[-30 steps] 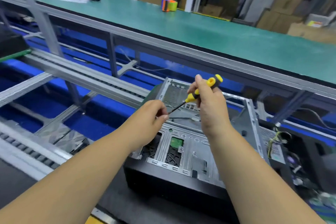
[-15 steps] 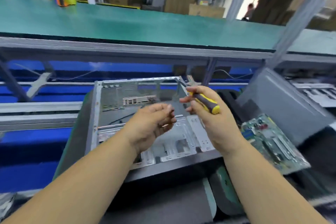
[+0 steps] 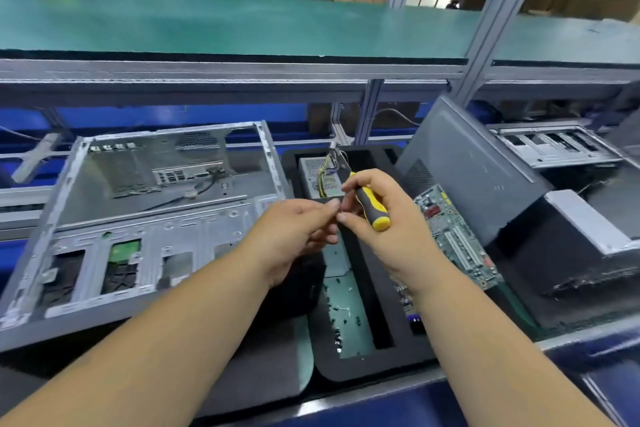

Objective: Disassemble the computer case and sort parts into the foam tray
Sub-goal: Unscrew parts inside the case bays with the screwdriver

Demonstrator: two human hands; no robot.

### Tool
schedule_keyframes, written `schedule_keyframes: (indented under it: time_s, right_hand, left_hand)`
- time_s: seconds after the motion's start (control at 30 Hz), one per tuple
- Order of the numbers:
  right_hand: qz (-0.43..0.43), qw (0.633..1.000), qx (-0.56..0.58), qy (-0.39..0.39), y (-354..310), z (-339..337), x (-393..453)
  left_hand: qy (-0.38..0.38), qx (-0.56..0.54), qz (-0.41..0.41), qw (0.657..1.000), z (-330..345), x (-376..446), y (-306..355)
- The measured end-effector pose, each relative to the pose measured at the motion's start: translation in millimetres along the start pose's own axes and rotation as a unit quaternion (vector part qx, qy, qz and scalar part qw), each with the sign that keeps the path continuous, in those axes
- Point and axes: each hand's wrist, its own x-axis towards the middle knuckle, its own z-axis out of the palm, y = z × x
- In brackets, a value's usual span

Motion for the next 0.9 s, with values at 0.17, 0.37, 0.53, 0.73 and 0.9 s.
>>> schedule_keyframes:
  time_s: [0.17,0.37,0.53,0.73,0.9]
  right_hand:
    - [0.054,0.996,-0.065,-0.014,45.1,-32.6,-12.0]
    - [0.137,0.979,-0.115,-0.101,93.2,-29.7,-8.2]
    - [0.116,0.989,-0.076,-0.05,85.2,-7.0,22.7]
    - [0.041,0.998,0.041,-0.031,28.9,55.5,64.8]
    - [0.019,0.993,0.065,-0.093,-11.0,125.7,84.2]
  left_hand:
    - [0.112,0.171,0.075,0.976,12.5,11.8,-7.8]
    - [0.18,0.174,0.108,0.962,-5.3,1.6,-3.9]
    - [0.223,0.179,0.112,0.952,-42.7,-22.4,-0.1]
    - [0.309,0.193,0.12,0.923,-108.3,-64.7,12.5]
    - [0.386,0.219,0.118,0.888,-180.0,-104.3,20.0]
